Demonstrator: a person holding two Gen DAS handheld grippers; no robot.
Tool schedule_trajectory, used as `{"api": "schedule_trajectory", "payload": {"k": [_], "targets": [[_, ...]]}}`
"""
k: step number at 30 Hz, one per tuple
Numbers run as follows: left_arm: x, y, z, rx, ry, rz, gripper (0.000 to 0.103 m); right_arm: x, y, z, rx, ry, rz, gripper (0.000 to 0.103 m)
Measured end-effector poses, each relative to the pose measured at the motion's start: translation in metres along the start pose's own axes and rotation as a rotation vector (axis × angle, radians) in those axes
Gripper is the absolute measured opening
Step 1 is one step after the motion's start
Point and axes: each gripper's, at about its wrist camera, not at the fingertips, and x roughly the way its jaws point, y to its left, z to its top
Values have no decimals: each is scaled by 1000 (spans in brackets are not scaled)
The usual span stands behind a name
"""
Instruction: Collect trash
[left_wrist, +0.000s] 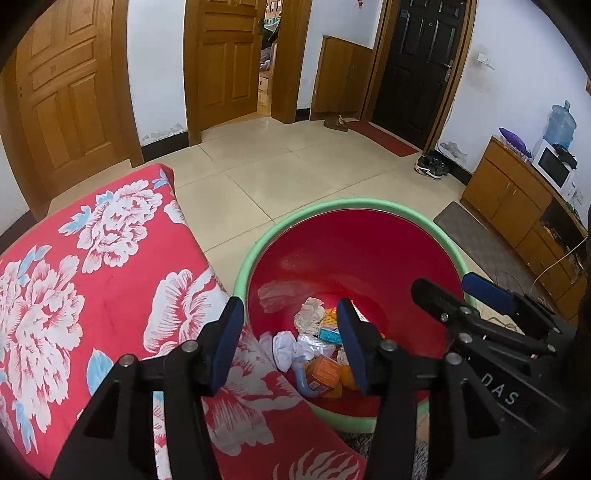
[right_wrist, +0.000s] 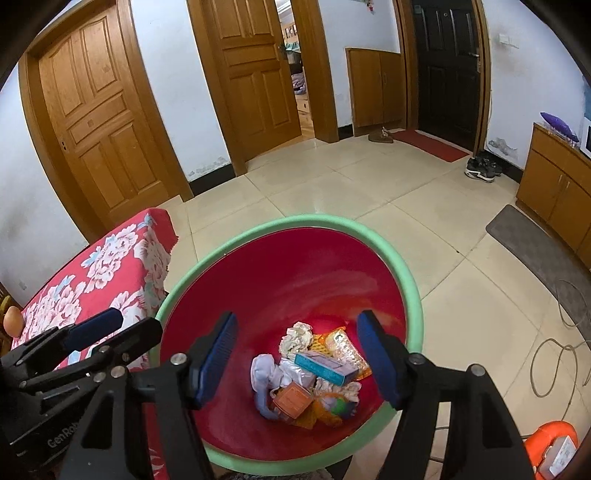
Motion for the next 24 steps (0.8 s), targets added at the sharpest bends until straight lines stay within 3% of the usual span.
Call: {"api": "schedule_trajectory", "payload": {"k": [12, 24], "targets": [[-20, 6, -15, -3, -14, 34, 52, -13, 14, -10, -21, 4, -25, 70], [-75, 20, -53, 54, -102, 90, 53, -52, 48, -44, -50, -15, -61, 70]]}}
